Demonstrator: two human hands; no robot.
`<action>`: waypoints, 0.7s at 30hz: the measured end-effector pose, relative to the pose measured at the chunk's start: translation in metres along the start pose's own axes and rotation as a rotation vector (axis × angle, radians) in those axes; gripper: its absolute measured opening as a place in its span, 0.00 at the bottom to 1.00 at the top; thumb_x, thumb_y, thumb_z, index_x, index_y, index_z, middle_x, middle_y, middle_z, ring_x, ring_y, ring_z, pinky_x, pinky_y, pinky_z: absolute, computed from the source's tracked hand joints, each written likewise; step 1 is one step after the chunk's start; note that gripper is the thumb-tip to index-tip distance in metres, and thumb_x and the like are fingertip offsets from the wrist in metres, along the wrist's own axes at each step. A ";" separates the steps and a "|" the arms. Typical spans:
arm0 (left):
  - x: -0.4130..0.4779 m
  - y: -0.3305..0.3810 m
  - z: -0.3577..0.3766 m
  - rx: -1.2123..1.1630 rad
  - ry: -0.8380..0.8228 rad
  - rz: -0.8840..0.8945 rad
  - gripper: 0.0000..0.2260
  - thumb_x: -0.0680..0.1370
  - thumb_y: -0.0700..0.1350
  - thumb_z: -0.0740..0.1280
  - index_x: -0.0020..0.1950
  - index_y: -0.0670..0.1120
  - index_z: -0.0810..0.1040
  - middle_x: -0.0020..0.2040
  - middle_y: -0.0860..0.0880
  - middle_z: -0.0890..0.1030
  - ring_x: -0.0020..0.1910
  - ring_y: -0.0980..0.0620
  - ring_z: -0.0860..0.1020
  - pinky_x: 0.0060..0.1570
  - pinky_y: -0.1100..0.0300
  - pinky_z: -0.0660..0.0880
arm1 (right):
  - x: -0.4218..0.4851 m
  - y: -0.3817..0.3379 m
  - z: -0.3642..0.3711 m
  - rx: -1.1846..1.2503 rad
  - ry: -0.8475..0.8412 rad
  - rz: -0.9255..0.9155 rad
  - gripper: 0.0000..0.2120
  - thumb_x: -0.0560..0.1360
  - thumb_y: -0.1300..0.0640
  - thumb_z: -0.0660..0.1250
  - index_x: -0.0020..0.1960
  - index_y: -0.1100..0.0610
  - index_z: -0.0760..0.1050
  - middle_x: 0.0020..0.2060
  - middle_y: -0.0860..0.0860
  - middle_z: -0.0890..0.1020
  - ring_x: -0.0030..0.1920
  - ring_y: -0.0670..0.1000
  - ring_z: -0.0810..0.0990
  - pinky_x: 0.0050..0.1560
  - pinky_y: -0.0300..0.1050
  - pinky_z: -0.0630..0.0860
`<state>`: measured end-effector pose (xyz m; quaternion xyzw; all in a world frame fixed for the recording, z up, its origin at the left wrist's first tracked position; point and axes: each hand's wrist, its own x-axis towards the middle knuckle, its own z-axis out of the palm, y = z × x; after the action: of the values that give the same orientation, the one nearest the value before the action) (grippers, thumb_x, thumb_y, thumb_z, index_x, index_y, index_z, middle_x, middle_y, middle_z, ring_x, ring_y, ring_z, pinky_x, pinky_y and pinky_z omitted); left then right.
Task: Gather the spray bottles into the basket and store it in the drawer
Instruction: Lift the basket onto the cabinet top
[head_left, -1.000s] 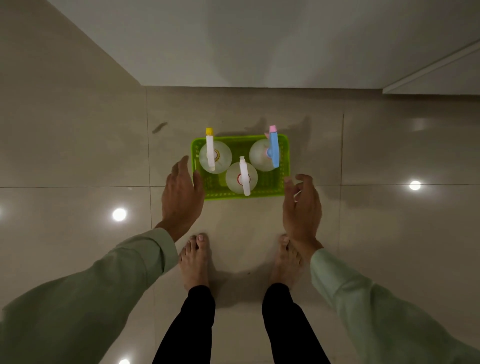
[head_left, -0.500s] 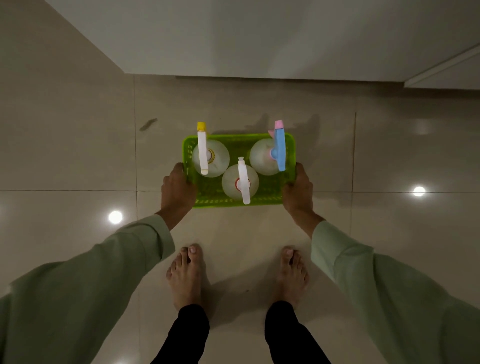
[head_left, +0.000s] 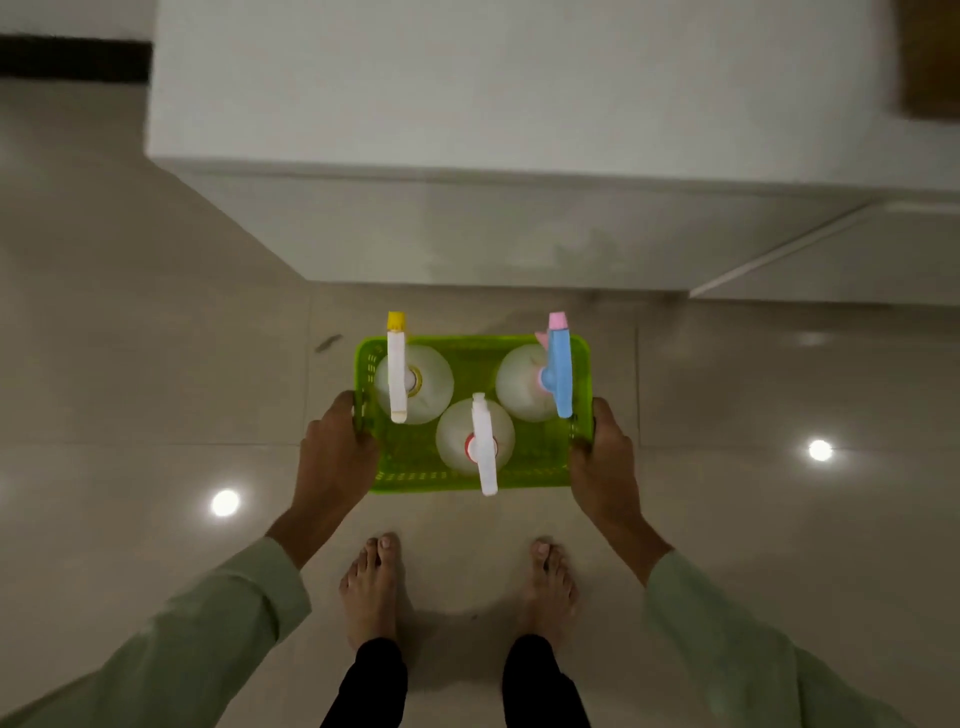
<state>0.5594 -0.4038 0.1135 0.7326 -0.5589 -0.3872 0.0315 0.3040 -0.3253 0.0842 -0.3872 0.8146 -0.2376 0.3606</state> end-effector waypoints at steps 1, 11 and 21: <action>-0.011 0.013 -0.015 -0.009 0.001 0.005 0.17 0.74 0.30 0.61 0.61 0.41 0.76 0.44 0.38 0.84 0.43 0.36 0.81 0.40 0.50 0.74 | -0.006 -0.014 -0.018 -0.005 -0.004 -0.013 0.19 0.70 0.77 0.56 0.55 0.62 0.74 0.32 0.48 0.75 0.29 0.44 0.75 0.27 0.31 0.67; -0.083 0.139 -0.136 -0.035 0.030 0.060 0.14 0.75 0.34 0.62 0.58 0.45 0.77 0.45 0.43 0.85 0.45 0.40 0.83 0.45 0.46 0.80 | -0.030 -0.140 -0.181 -0.020 -0.062 -0.077 0.22 0.70 0.75 0.57 0.57 0.56 0.74 0.31 0.50 0.76 0.29 0.43 0.74 0.28 0.35 0.68; -0.021 0.218 -0.214 -0.105 -0.002 0.045 0.17 0.73 0.33 0.60 0.59 0.42 0.77 0.46 0.40 0.84 0.43 0.38 0.84 0.44 0.41 0.83 | 0.040 -0.238 -0.215 -0.030 -0.057 -0.080 0.14 0.70 0.72 0.56 0.50 0.58 0.72 0.38 0.59 0.79 0.38 0.60 0.78 0.34 0.53 0.77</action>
<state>0.5136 -0.5503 0.3784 0.7167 -0.5541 -0.4162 0.0781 0.2299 -0.4737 0.3620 -0.4316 0.7912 -0.2286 0.3680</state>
